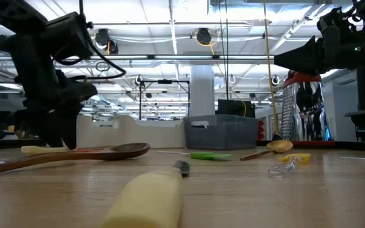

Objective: Pick & Place Kitchen Items
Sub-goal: Put the yellow kitchen knife into the left white bin

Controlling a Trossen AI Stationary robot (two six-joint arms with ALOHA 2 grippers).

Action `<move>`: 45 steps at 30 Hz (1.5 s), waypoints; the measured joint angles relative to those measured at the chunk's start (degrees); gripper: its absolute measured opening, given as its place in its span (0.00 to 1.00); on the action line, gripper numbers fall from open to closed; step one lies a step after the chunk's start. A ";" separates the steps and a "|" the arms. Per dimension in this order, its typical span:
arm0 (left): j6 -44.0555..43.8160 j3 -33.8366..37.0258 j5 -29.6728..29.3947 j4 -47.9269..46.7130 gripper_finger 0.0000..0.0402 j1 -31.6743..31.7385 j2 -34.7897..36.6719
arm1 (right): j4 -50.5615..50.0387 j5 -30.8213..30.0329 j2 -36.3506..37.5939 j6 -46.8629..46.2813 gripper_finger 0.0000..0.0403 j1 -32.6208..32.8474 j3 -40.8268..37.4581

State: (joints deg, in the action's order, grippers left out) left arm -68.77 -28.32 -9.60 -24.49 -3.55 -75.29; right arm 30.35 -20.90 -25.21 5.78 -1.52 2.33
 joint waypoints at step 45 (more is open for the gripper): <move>16.19 -30.19 -4.93 -41.61 0.08 2.28 0.00 | -0.22 -0.02 0.00 0.45 0.35 -0.01 0.00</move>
State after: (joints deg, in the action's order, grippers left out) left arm -52.58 -58.50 -14.52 -66.10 -1.28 -75.29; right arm 30.13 -20.93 -25.21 6.23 -1.53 2.33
